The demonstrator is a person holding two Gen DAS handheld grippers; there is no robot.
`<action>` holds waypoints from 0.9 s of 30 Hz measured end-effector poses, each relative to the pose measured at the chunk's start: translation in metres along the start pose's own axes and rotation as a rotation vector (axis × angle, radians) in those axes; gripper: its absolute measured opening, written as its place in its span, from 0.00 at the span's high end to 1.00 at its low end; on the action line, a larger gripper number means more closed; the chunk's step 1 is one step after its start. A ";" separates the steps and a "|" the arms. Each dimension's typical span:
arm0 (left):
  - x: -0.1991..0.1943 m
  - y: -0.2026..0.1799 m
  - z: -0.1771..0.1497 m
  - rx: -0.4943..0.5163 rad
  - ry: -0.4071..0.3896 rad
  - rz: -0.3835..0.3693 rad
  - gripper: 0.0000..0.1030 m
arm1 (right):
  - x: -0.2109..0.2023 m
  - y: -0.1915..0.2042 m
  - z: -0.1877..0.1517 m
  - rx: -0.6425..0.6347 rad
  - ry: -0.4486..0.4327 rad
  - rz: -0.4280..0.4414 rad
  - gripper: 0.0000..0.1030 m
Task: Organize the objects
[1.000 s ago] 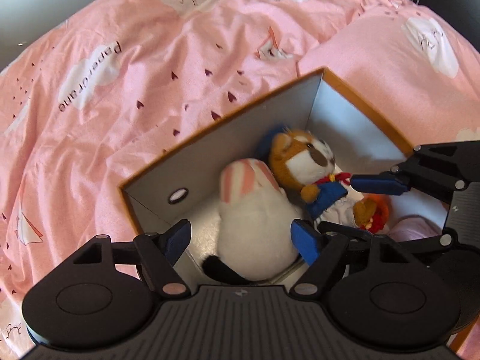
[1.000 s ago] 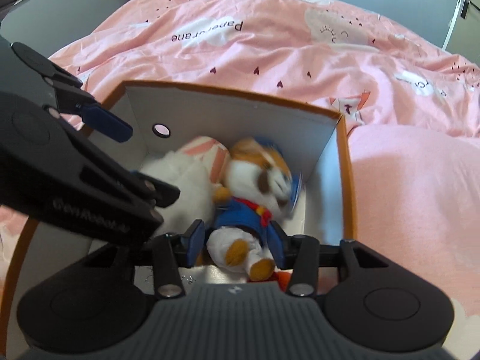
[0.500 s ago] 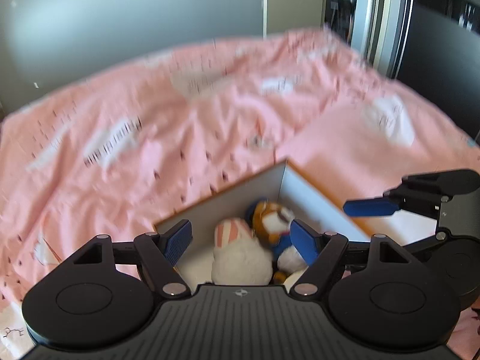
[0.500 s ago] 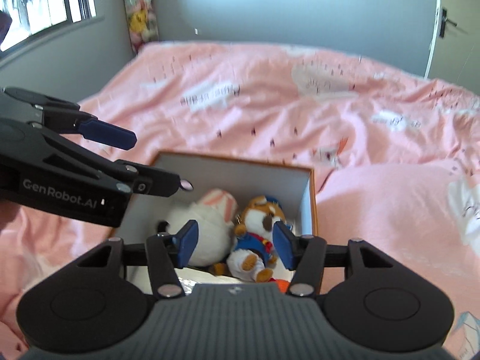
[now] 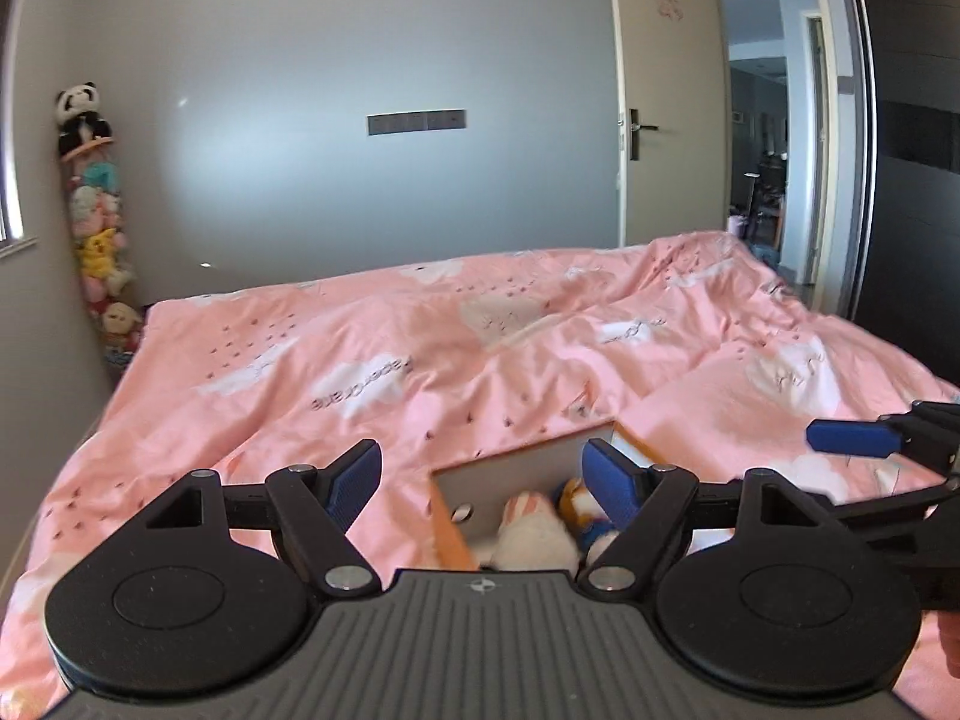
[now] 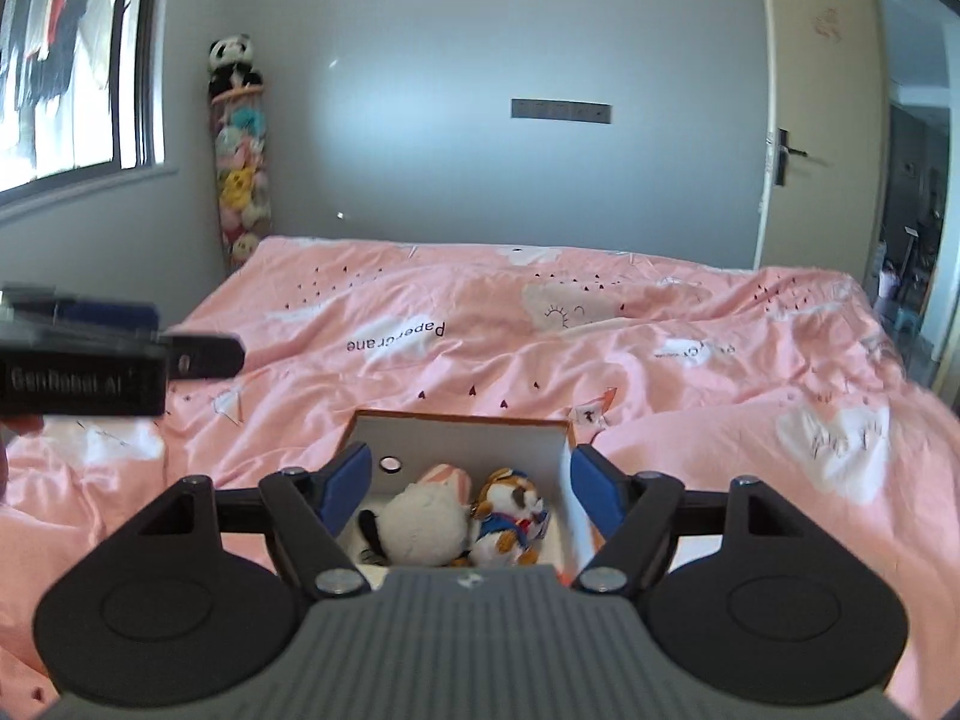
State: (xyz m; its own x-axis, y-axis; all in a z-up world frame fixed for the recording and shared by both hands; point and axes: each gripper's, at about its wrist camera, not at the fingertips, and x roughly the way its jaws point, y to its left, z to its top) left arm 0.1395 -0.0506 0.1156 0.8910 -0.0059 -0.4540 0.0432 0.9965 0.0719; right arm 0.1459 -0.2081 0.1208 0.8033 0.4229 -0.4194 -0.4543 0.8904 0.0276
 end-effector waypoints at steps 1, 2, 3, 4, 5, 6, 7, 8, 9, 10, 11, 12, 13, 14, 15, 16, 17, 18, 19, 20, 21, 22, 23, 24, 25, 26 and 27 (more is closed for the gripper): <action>-0.003 0.000 -0.006 0.004 0.010 -0.004 0.13 | -0.005 0.002 -0.006 0.014 0.003 0.001 0.28; -0.004 0.000 -0.012 0.001 0.025 -0.006 0.13 | -0.008 0.004 -0.011 0.023 0.006 -0.004 0.28; -0.005 0.000 -0.019 -0.014 0.039 -0.001 0.13 | -0.009 0.006 -0.017 0.027 0.009 -0.016 0.28; -0.007 0.001 -0.026 -0.028 0.055 0.004 0.13 | -0.010 0.008 -0.023 0.026 0.013 -0.030 0.28; -0.006 0.002 -0.033 -0.038 0.076 0.010 0.13 | -0.012 0.010 -0.029 0.028 0.014 -0.044 0.28; -0.006 0.003 -0.040 -0.049 0.099 0.015 0.13 | -0.014 0.012 -0.035 0.033 0.014 -0.056 0.28; -0.006 0.005 -0.047 -0.064 0.125 0.017 0.13 | -0.015 0.013 -0.040 0.041 0.014 -0.066 0.27; -0.006 0.006 -0.053 -0.080 0.149 0.016 0.13 | -0.016 0.014 -0.045 0.053 0.012 -0.077 0.27; -0.006 0.008 -0.059 -0.097 0.168 0.013 0.13 | -0.016 0.014 -0.050 0.069 0.011 -0.090 0.27; -0.006 0.010 -0.064 -0.113 0.183 0.015 0.13 | -0.016 0.014 -0.055 0.084 0.013 -0.097 0.27; -0.005 0.010 -0.069 -0.124 0.195 0.018 0.13 | -0.016 0.015 -0.059 0.098 0.020 -0.099 0.27; -0.006 0.010 -0.075 -0.133 0.206 0.023 0.13 | -0.016 0.016 -0.064 0.113 0.030 -0.100 0.27; -0.006 0.011 -0.079 -0.144 0.214 0.030 0.13 | -0.015 0.017 -0.068 0.122 0.045 -0.095 0.27; -0.007 0.012 -0.083 -0.153 0.224 0.039 0.13 | -0.013 0.018 -0.073 0.122 0.062 -0.087 0.27; -0.006 0.012 -0.087 -0.158 0.238 0.046 0.13 | -0.012 0.021 -0.077 0.117 0.079 -0.084 0.27; -0.005 0.012 -0.091 -0.160 0.255 0.048 0.13 | -0.009 0.024 -0.080 0.109 0.095 -0.087 0.26; -0.002 0.011 -0.094 -0.155 0.270 0.042 0.13 | -0.009 0.027 -0.084 0.097 0.109 -0.088 0.26; -0.002 0.010 -0.099 -0.151 0.282 0.034 0.13 | -0.007 0.029 -0.087 0.087 0.117 -0.088 0.26; -0.001 0.008 -0.103 -0.153 0.288 0.032 0.13 | -0.006 0.031 -0.089 0.077 0.123 -0.090 0.26; 0.001 0.007 -0.107 -0.155 0.295 0.032 0.13 | -0.005 0.033 -0.091 0.067 0.127 -0.094 0.26; 0.002 0.006 -0.108 -0.159 0.303 0.030 0.13 | -0.004 0.033 -0.092 0.060 0.133 -0.099 0.26; 0.003 0.006 -0.110 -0.164 0.308 0.028 0.13 | -0.002 0.033 -0.093 0.054 0.139 -0.102 0.26; 0.004 0.007 -0.111 -0.171 0.311 0.027 0.13 | -0.001 0.033 -0.093 0.049 0.145 -0.104 0.26; 0.005 0.007 -0.111 -0.177 0.313 0.028 0.13 | 0.000 0.033 -0.093 0.047 0.149 -0.104 0.26; 0.006 0.008 -0.111 -0.182 0.313 0.030 0.13 | 0.000 0.033 -0.093 0.046 0.153 -0.104 0.26; 0.006 0.008 -0.111 -0.186 0.312 0.032 0.13 | 0.001 0.033 -0.094 0.045 0.156 -0.104 0.26; 0.007 0.007 -0.112 -0.187 0.313 0.033 0.13 | 0.001 0.033 -0.094 0.045 0.159 -0.104 0.26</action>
State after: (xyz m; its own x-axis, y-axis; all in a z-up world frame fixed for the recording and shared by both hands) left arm 0.0952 -0.0340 0.0138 0.7074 0.0239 -0.7064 -0.0929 0.9939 -0.0594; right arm 0.0958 -0.1943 0.0365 0.7726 0.2992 -0.5599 -0.3511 0.9362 0.0159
